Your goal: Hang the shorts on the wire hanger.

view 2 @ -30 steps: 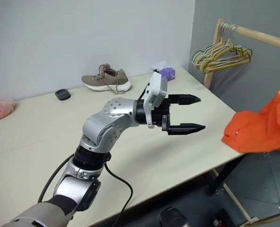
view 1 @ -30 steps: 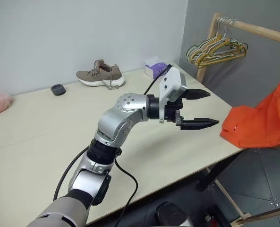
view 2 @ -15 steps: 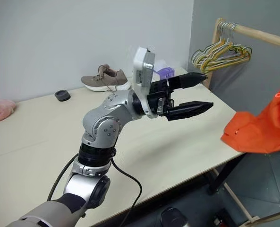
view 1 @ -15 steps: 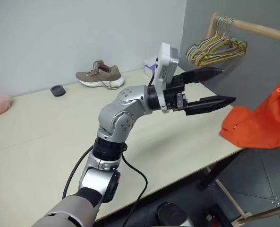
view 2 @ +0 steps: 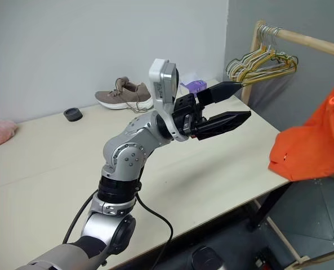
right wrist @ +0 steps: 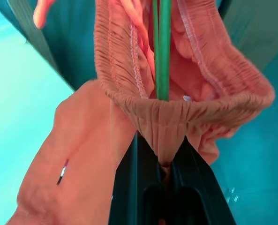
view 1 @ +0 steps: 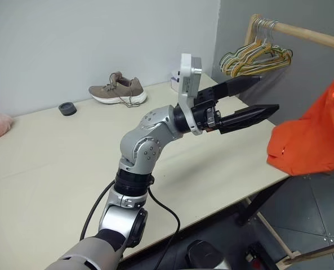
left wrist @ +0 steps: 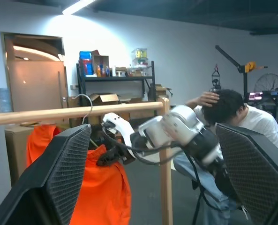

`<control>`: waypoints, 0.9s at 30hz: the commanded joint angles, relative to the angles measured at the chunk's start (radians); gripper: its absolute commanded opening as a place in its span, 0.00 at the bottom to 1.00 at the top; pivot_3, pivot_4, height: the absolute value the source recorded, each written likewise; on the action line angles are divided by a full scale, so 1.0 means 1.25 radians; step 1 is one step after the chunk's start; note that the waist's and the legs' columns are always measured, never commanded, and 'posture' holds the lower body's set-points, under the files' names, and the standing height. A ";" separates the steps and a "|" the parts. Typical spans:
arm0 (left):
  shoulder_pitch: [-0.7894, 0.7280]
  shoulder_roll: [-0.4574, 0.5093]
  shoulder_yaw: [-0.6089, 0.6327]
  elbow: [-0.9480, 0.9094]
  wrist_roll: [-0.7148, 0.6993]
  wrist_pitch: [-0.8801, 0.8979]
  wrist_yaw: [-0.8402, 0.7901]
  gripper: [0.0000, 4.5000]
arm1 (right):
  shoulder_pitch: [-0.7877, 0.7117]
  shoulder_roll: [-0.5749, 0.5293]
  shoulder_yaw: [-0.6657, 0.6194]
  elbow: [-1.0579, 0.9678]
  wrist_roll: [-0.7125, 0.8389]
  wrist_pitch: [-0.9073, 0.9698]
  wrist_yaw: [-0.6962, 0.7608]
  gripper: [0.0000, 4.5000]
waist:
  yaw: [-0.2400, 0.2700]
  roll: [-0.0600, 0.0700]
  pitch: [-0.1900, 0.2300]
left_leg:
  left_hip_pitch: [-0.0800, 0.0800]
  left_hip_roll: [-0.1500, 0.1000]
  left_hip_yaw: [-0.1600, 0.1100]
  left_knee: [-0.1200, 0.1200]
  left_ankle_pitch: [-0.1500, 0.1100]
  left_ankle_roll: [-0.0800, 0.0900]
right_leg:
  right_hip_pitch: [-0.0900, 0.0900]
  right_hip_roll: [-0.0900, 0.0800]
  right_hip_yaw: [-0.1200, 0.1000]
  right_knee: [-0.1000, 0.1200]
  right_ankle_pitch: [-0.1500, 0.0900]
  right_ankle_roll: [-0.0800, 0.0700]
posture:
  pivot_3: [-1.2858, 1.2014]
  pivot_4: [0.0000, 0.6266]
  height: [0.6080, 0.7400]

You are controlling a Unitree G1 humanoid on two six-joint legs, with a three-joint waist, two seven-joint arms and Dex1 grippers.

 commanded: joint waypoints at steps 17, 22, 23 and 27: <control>0.001 -0.004 -0.014 -0.026 -0.003 -0.019 0.001 0.99 | -0.250 -0.067 0.023 0.415 -0.045 -0.071 -0.090 0.00 | -0.007 0.000 0.000 | 0.003 -0.003 0.002 -0.001 -0.001 0.002 | 0.002 0.000 0.001 -0.002 0.000 0.000 | 0.34 0.00 1.00; 0.011 -0.003 -0.019 -0.038 -0.006 -0.015 0.007 0.99 | -0.268 -0.072 0.062 0.457 -0.040 -0.093 -0.056 0.00 | -0.006 -0.001 0.001 | 0.005 -0.002 0.003 -0.001 -0.001 0.001 | 0.002 0.000 0.001 -0.003 0.000 0.000 | 0.35 0.00 1.00; 0.013 -0.002 -0.020 -0.039 -0.007 -0.014 0.007 0.99 | -0.266 -0.070 0.063 0.450 -0.037 -0.095 -0.053 0.00 | -0.006 -0.001 0.001 | 0.005 -0.002 0.003 -0.001 -0.001 0.001 | 0.002 0.000 0.002 -0.003 0.000 0.000 | 0.35 0.00 1.00; 0.016 0.002 -0.020 -0.041 -0.010 -0.011 0.006 1.00 | -0.253 -0.053 0.023 0.389 -0.015 -0.063 -0.077 0.13 | -0.005 -0.001 0.001 | 0.005 -0.002 0.002 -0.001 -0.001 0.001 | 0.002 0.000 0.001 -0.003 0.000 0.000 | 0.35 0.00 1.00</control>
